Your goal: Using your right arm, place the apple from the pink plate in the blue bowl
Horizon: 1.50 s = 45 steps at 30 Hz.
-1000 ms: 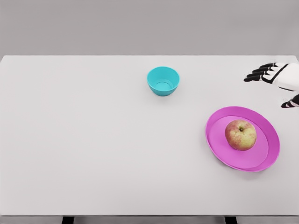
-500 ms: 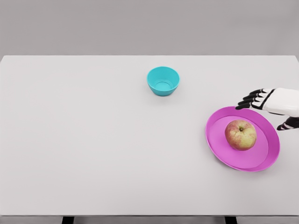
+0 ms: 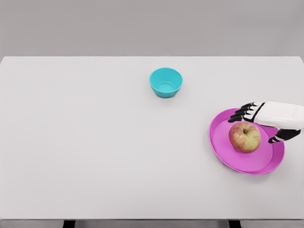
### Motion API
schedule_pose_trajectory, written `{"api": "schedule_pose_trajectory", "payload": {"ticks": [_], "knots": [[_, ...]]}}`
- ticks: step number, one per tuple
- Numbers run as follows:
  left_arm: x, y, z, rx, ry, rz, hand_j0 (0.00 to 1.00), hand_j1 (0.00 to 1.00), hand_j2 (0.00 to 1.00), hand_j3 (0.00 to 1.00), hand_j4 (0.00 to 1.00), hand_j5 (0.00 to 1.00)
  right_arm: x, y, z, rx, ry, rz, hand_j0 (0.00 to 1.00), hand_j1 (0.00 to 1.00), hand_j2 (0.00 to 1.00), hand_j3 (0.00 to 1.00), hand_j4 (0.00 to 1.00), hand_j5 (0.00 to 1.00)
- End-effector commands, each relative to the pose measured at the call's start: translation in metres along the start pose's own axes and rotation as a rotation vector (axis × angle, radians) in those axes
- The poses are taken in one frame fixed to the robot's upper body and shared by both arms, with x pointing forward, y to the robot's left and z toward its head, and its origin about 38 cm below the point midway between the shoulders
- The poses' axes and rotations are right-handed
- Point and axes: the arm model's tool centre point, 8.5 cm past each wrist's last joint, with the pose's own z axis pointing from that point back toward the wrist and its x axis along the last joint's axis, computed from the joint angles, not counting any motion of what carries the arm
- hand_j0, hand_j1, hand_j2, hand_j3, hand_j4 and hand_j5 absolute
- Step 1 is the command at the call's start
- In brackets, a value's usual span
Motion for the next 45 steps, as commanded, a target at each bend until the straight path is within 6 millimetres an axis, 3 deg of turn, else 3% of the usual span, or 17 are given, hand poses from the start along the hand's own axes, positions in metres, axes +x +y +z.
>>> {"api": "schedule_pose_trajectory", "payload": {"ticks": [1, 9, 19, 34, 45], "knots": [[0.0, 0.0, 0.0, 0.0, 0.001, 0.001, 1.0, 1.0, 1.0, 1.0, 1.0, 1.0, 0.0, 0.004, -0.004, 0.002, -0.006, -0.017, 1.0, 1.0, 1.0, 1.0, 1.0, 1.0], [0.0, 0.0, 0.0, 0.0, 0.0, 0.0, 1.0, 1.0, 1.0, 1.0, 1.0, 1.0, -0.006, 0.018, -0.012, 0.02, -0.003, -0.051, 1.0, 1.0, 1.0, 1.0, 1.0, 1.0], [0.001, 0.0, 0.0, 0.0, -0.002, 0.0, 1.0, 1.0, 1.0, 1.0, 1.0, 1.0, -0.006, 0.017, -0.018, 0.011, -0.008, -0.049, 1.0, 1.0, 1.0, 1.0, 1.0, 1.0], [0.0, 0.0, 0.0, 0.0, 0.0, 0.0, 1.0, 1.0, 1.0, 1.0, 1.0, 1.0, -0.012, 0.031, -0.023, 0.042, 0.008, -0.071, 1.0, 1.0, 1.0, 1.0, 1.0, 1.0], [0.0, 0.0, 0.0, 0.0, 0.0, 0.0, 1.0, 1.0, 1.0, 1.0, 1.0, 1.0, -0.012, 0.028, -0.028, 0.032, 0.002, -0.07, 1.0, 1.0, 1.0, 1.0, 1.0, 1.0]]}}
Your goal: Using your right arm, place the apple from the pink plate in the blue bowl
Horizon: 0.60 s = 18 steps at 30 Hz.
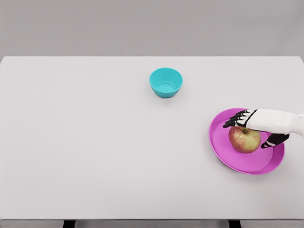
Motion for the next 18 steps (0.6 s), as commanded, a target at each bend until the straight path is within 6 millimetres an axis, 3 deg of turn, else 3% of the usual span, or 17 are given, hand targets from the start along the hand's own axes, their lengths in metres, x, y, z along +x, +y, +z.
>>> {"api": "schedule_pose_trajectory", "payload": {"ticks": [1, 18], "knots": [[0.0005, -0.0001, 0.0, 0.0, -0.002, 0.0, 1.0, 1.0, 1.0, 1.0, 1.0, 1.0, 0.0008, 0.0015, -0.0016, 0.003, -0.005, -0.007, 1.0, 1.0, 1.0, 1.0, 1.0, 1.0], [0.0005, -0.0001, 0.0, 0.0, -0.002, 0.0, 1.0, 1.0, 1.0, 1.0, 1.0, 1.0, 0.0025, 0.006, -0.0058, 0.013, -0.015, -0.014, 1.0, 1.0, 1.0, 1.0, 1.0, 1.0]]}}
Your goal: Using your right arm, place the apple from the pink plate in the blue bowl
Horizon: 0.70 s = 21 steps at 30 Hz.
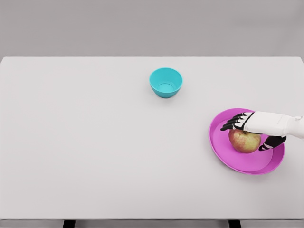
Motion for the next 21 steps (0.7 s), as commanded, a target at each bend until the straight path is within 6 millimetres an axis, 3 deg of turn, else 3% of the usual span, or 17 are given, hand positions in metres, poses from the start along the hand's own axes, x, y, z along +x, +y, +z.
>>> {"api": "schedule_pose_trajectory", "payload": {"ticks": [1, 2, 4, 21], "knots": [[0.001, 0.0, 0.0, 0.0, -0.002, 0.0, 1.0, 1.0, 1.0, 1.0, 1.0, 1.0, 0.0, 0.0, 0.0, -0.001, 0.0, -0.005, 0.94, 0.94, 0.94, 0.94, 0.94, 0.94], [0.001, 0.0, 0.0, 0.0, -0.002, 0.0, 1.0, 1.0, 1.0, 1.0, 1.0, 1.0, 0.0, 0.0, 0.0, 0.004, 0.003, 0.002, 0.78, 0.78, 0.78, 0.78, 0.78, 0.78], [0.0, 0.0, 0.0, 0.0, 0.0, 0.0, 1.0, 1.0, 1.0, 1.0, 1.0, 1.0, 0.0, 0.0, 0.0, 0.006, 0.006, 0.008, 0.63, 0.63, 0.63, 0.63, 0.63, 0.63], [0.0, 0.0, 0.0, 0.0, 0.001, 0.001, 1.0, 1.0, 1.0, 1.0, 1.0, 1.0, -0.002, -0.013, 0.003, -0.013, 0.018, 0.033, 0.6, 0.6, 0.6, 0.6, 0.6, 0.6]]}}
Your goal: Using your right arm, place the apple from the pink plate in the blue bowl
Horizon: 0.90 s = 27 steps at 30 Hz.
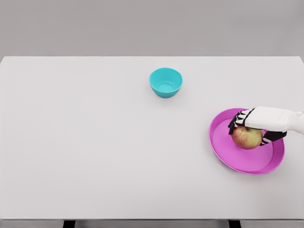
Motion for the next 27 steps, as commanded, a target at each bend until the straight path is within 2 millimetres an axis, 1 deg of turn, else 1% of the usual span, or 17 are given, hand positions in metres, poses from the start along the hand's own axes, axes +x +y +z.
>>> {"api": "schedule_pose_trajectory", "payload": {"ticks": [1, 3, 7, 10, 12, 13, 15, 23, 26, 27], "knots": [[0.0, 0.0, 0.0, 0.0, 0.0, 0.0, 1.0, 1.0, 1.0, 1.0, 1.0, 1.0, -0.001, -0.002, 0.002, -0.008, 0.003, -0.003, 0.6, 0.6, 0.6, 0.6, 0.6, 0.6], [0.0, 0.0, 0.0, 0.0, -0.001, 0.0, 1.0, 1.0, 1.0, 1.0, 1.0, 1.0, -0.002, -0.005, 0.003, -0.015, 0.007, 0.0, 0.6, 0.6, 0.6, 0.6, 0.6, 0.6], [0.001, 0.0, 0.0, 0.0, -0.002, 0.0, 1.0, 1.0, 1.0, 1.0, 1.0, 1.0, -0.003, -0.017, 0.004, -0.036, 0.01, 0.019, 0.6, 0.6, 0.6, 0.6, 0.6, 0.6], [0.0, 0.0, 0.0, 0.0, 0.001, 0.001, 1.0, 1.0, 1.0, 1.0, 1.0, 1.0, -0.003, -0.02, 0.005, -0.041, 0.011, 0.026, 0.6, 0.6, 0.6, 0.6, 0.6, 0.6], [0.001, 0.0, 0.0, 0.0, -0.002, 0.0, 1.0, 1.0, 1.0, 1.0, 1.0, 1.0, -0.003, -0.021, 0.005, -0.044, 0.011, 0.026, 0.56, 0.56, 0.56, 0.56, 0.56, 0.56], [0.0, 0.0, 0.0, 0.0, -0.001, 0.0, 1.0, 1.0, 1.0, 1.0, 1.0, 1.0, -0.002, -0.021, 0.003, -0.046, 0.008, 0.026, 0.56, 0.56, 0.56, 0.56, 0.56, 0.56], [0.0, 0.0, 0.0, 0.0, -0.001, 0.0, 1.0, 1.0, 1.0, 1.0, 1.0, 1.0, -0.001, -0.027, 0.0, -0.062, 0.001, 0.032, 0.53, 0.53, 0.53, 0.53, 0.53, 0.53], [0.0, 0.0, 0.0, 0.0, 0.001, 0.001, 1.0, 1.0, 1.0, 1.0, 1.0, 1.0, 0.001, -0.053, -0.005, -0.12, -0.013, 0.07, 0.53, 0.53, 0.53, 0.53, 0.53, 0.53], [0.0, 0.0, 0.0, 0.0, -0.001, 0.0, 1.0, 1.0, 1.0, 1.0, 1.0, 1.0, -0.003, -0.064, -0.008, -0.152, -0.008, 0.069, 0.53, 0.53, 0.53, 0.53, 0.53, 0.53], [0.0, 0.0, 0.0, 0.0, -0.001, 0.0, 1.0, 1.0, 1.0, 1.0, 1.0, 1.0, -0.005, -0.065, -0.008, -0.155, -0.005, 0.066, 0.53, 0.53, 0.53, 0.53, 0.53, 0.53]]}}
